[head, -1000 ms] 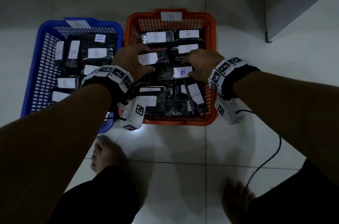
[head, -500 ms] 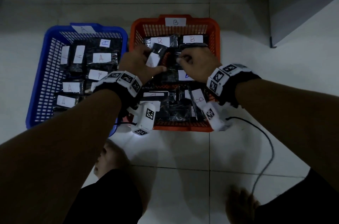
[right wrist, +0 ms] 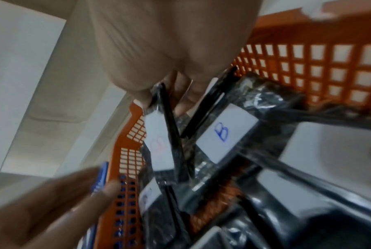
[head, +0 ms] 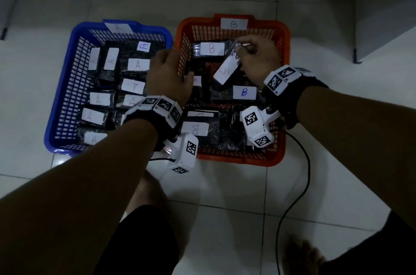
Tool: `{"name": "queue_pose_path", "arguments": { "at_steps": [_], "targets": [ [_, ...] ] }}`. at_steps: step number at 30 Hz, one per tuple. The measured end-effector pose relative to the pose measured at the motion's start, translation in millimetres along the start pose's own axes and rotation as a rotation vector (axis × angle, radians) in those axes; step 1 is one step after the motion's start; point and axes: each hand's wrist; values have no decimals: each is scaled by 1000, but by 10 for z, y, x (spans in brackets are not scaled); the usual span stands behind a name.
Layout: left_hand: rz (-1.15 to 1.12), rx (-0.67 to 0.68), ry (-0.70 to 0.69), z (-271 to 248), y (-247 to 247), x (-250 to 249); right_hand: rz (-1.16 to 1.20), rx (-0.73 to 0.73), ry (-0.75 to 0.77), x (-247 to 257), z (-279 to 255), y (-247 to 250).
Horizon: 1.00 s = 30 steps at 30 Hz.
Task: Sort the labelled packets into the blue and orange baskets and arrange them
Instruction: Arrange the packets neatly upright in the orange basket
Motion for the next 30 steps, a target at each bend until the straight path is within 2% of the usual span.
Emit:
{"name": "queue_pose_path", "arguments": {
  "at_steps": [3, 6, 12, 14, 21, 30],
  "targets": [
    [-33, -20, 98, 59, -73, 19, -37, -90, 86, 66, 152, -37],
    [-15, -33, 112, 106, -140, 46, -72, -90, 148, 100, 274, -144],
    [-64, 35, 162, 64, -231, 138, -190, 172, 186, -19, 339, -376],
    [-79, 40, 163, 34, -248, 135, -206, 197, 169, -45, 363, -412],
    [-116, 6, 119, 33, -295, 159, -181, 153, 146, -89, 440, -465],
    [-130, 3, 129, 36, -305, 162, -118, 11, 115, -116, 455, -500]
  ]
}}
Point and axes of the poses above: each hand's wrist, its own z-axis towards the middle knuckle, its own y-axis out of the back of the hand, x = y × z, and after that the axes turned 14 degrees about y, right-handed
